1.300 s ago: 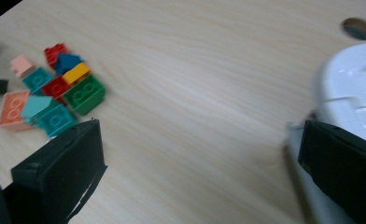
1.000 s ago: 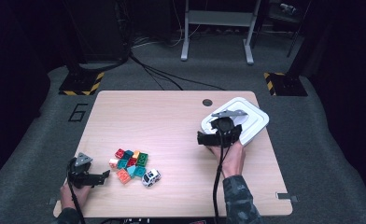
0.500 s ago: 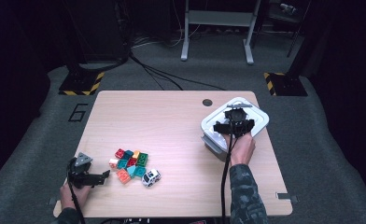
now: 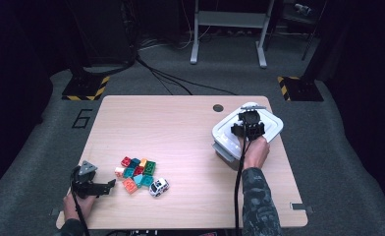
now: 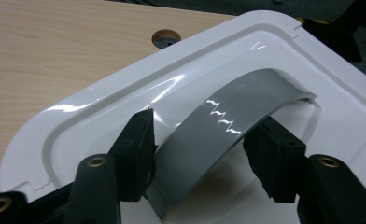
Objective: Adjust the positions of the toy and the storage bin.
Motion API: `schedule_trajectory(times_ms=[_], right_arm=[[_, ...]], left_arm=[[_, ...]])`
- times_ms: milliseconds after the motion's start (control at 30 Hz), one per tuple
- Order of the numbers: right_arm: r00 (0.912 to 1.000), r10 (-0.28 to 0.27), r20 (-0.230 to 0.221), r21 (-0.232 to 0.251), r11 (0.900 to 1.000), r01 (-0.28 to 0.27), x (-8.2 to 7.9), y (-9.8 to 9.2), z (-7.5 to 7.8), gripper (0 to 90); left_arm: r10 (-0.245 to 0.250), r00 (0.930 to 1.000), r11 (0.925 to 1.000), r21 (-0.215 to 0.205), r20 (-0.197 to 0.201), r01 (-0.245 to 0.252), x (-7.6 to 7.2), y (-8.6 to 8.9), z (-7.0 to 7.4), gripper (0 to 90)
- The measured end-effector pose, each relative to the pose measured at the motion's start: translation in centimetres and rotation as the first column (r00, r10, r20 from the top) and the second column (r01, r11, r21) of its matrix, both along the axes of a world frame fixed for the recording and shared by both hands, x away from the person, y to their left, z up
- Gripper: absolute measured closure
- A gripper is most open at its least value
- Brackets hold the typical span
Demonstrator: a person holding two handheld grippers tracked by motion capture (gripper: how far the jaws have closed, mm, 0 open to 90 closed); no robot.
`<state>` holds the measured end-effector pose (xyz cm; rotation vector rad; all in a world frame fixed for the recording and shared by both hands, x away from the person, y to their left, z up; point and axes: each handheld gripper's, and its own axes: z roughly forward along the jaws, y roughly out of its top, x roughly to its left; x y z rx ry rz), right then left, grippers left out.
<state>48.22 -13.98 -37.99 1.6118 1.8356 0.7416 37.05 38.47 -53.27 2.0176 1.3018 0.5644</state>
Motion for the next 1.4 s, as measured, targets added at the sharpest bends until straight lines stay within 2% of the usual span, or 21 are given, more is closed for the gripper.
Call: schedule_trajectory(times_ms=[267,500,633,733,933,1033,1100,1200,1333,1400], right_arm=[[0.9996,0.008,-0.027,0.058,0.998,-0.006,-0.5,-1.1,0.1,52.4],[0.9991,0.021,-0.037,0.078,0.997,-0.018,-1.5,-2.0,0.1,56.0],[0.9980,0.032,-0.055,0.058,0.998,-0.028,-2.2,-2.1,0.1,56.4],[0.9980,0.036,-0.051,0.031,0.999,-0.034,-2.6,-2.2,0.1,54.7],[0.9997,-0.019,-0.014,0.019,1.000,0.019,-2.1,-2.8,1.0,35.4],[0.9990,-0.044,-0.007,-0.012,0.999,0.044,-1.1,-2.7,1.7,33.4],[0.9983,-0.057,-0.011,-0.044,0.997,0.057,-0.5,-2.4,2.1,35.5],[0.9966,-0.076,-0.032,-0.094,0.993,0.072,0.4,-2.1,2.2,44.7],[0.9969,-0.064,-0.046,-0.102,0.993,0.059,0.7,-2.0,2.3,50.2],[0.9971,-0.065,-0.039,-0.107,0.992,0.061,0.7,-1.9,2.3,51.2]], left_arm=[[0.001,1.0000,1.0000,-0.001,0.001,-0.001,0.0,0.0,0.0,1.0],[0.002,1.0000,1.0000,-0.001,0.000,-0.002,0.0,0.0,0.0,1.0],[0.003,1.0000,1.0000,0.001,0.000,-0.003,0.0,0.0,0.0,1.0],[-0.005,1.0000,0.9999,0.009,-0.005,0.005,0.0,0.1,0.0,1.0],[0.000,1.0000,1.0000,0.002,-0.006,0.000,0.0,0.0,0.0,1.0],[0.000,1.0000,1.0000,0.002,-0.006,0.000,0.0,0.0,0.0,1.0],[0.000,1.0000,1.0000,0.002,-0.006,0.000,0.0,0.0,0.0,1.0],[0.000,1.0000,1.0000,0.002,-0.006,0.000,0.0,0.0,0.0,1.0],[-0.001,1.0000,1.0000,0.002,-0.007,0.001,0.0,0.0,0.0,1.0],[-0.001,1.0000,1.0000,0.003,-0.007,0.001,0.0,0.0,0.0,1.0]])
